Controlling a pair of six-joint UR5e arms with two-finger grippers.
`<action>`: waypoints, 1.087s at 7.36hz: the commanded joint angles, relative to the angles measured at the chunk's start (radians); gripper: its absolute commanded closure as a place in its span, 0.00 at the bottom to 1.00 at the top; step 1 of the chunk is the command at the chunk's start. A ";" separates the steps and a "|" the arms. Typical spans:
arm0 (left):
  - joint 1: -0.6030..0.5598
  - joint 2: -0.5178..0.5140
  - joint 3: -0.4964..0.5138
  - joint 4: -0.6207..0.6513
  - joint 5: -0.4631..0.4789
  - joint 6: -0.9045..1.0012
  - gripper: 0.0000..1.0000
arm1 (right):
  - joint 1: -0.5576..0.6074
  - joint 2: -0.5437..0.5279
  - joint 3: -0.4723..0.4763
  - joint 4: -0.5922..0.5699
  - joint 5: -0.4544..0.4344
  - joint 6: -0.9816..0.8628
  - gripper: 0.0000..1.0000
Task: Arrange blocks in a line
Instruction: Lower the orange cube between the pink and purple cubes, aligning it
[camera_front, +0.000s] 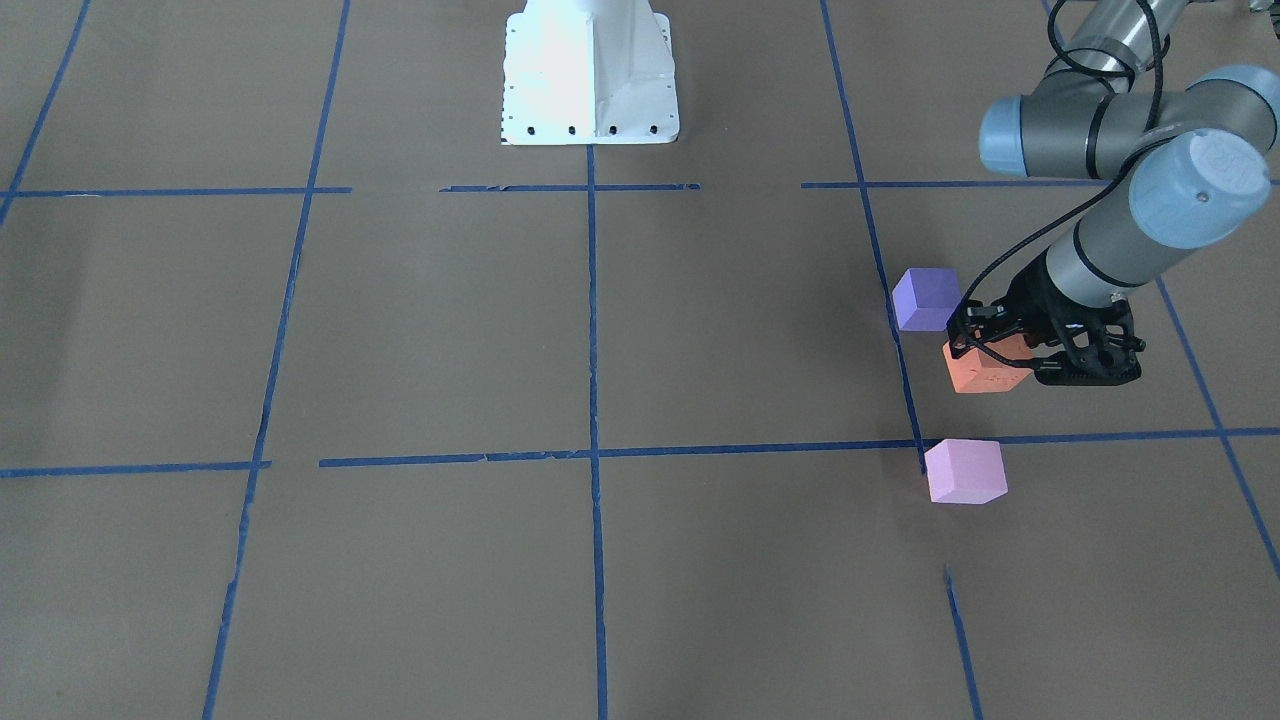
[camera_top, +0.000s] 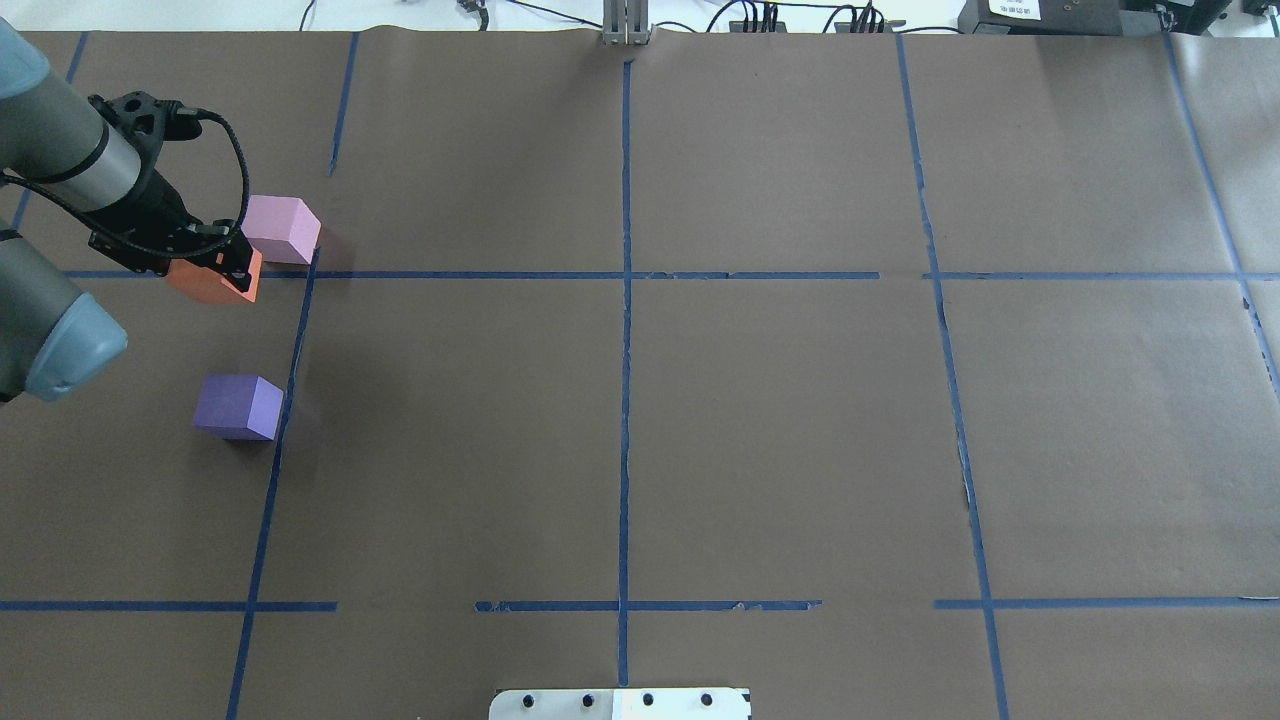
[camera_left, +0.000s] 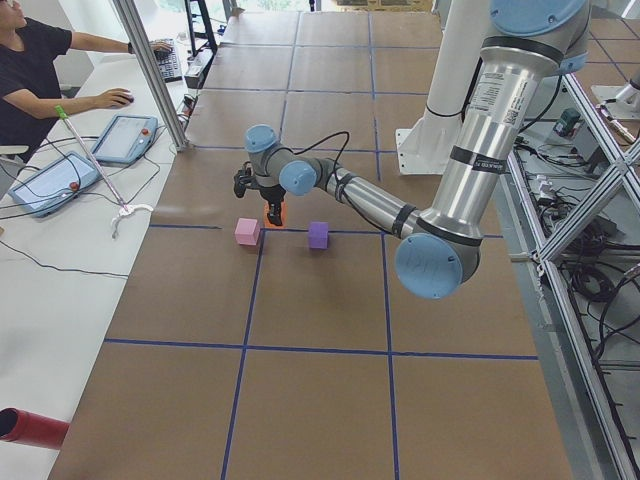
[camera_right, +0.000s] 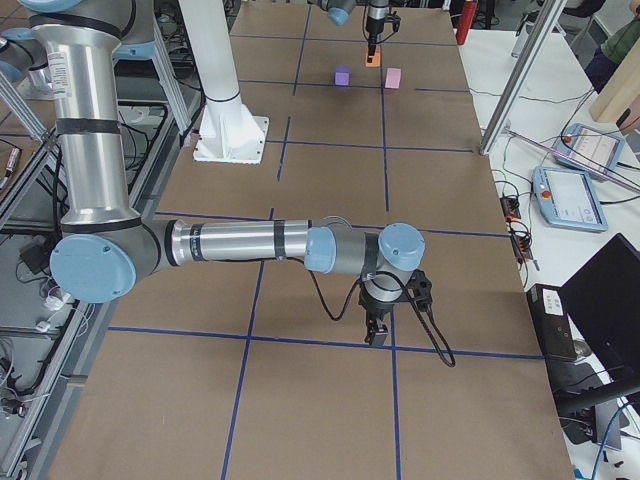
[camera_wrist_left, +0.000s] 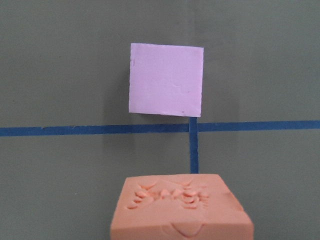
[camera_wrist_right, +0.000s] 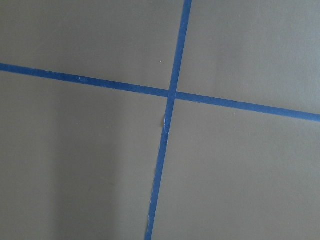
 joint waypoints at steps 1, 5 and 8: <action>0.008 -0.005 0.049 -0.011 -0.002 0.005 0.62 | 0.000 0.000 0.000 0.000 0.000 0.000 0.00; 0.051 -0.039 0.147 -0.089 -0.003 -0.006 0.60 | 0.000 0.000 0.000 0.000 0.000 0.000 0.00; 0.075 -0.040 0.186 -0.120 -0.003 -0.011 0.58 | 0.000 0.000 0.000 0.000 0.000 0.000 0.00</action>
